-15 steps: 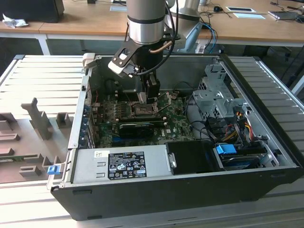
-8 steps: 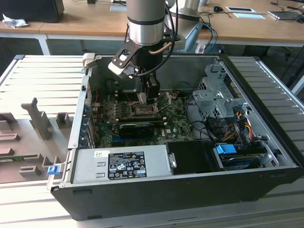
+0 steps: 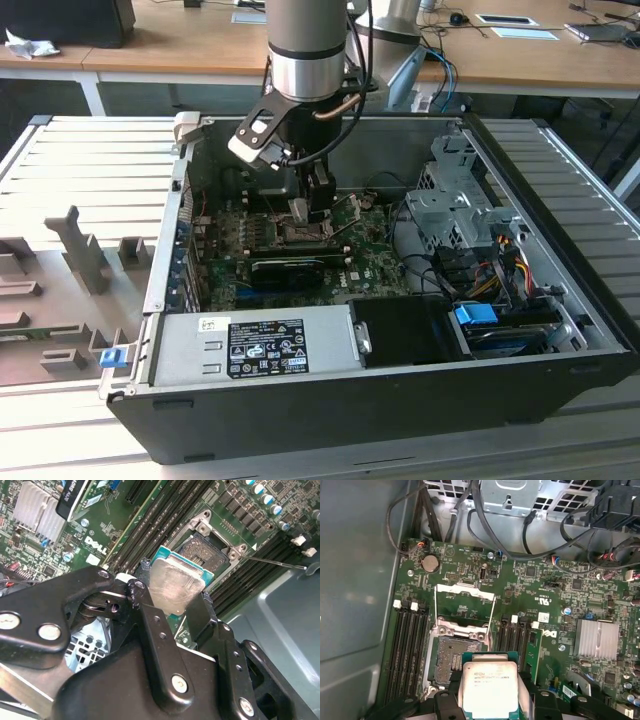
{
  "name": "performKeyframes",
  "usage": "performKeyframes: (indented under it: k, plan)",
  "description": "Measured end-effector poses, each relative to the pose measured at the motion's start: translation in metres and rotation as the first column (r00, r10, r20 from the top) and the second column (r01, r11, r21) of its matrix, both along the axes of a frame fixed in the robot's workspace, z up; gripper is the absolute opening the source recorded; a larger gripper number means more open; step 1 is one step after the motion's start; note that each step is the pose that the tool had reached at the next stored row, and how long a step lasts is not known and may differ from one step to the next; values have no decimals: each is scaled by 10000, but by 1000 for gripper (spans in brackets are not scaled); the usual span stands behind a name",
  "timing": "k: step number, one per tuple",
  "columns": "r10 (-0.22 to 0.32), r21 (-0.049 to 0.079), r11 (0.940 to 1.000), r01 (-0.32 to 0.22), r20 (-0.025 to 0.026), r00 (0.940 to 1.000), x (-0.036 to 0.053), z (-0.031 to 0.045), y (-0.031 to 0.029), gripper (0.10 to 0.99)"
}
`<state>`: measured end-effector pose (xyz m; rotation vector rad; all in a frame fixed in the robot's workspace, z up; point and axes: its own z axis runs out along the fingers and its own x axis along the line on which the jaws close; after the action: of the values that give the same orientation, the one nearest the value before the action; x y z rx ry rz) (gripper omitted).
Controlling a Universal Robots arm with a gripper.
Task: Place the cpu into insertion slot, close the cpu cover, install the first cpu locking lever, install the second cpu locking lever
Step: 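Place the cpu into insertion slot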
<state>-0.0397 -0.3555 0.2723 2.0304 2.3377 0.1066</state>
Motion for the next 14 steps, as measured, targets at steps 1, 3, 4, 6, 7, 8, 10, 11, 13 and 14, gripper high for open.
performKeyframes:
  k: [1,3,4,6,7,8,10,11,13,14]
  plan:
    - [0,1,10000,0,-1,10000,0,-9,0,529]
    - [-3,5,10000,3,0,10000,-1,-32,0,529]
    - [-4,9,10000,4,0,10000,-1,-38,0,529]
    - [-12,10,10000,12,0,10000,-1,-64,0,529]
    - [-20,10,10000,20,-1,10000,-1,-77,0,529]
    - [-31,8,10000,31,-1,10000,-1,-82,0,529]
    - [-68,8,10000,68,-1,10000,-1,-86,0,529]
    - [-71,11,10000,71,0,10000,-2,-91,0,529]
    - [-90,20,10000,90,1,10000,-9,-105,0,529]
    - [-214,23,9998,214,-1,9998,-20,-135,1,529]
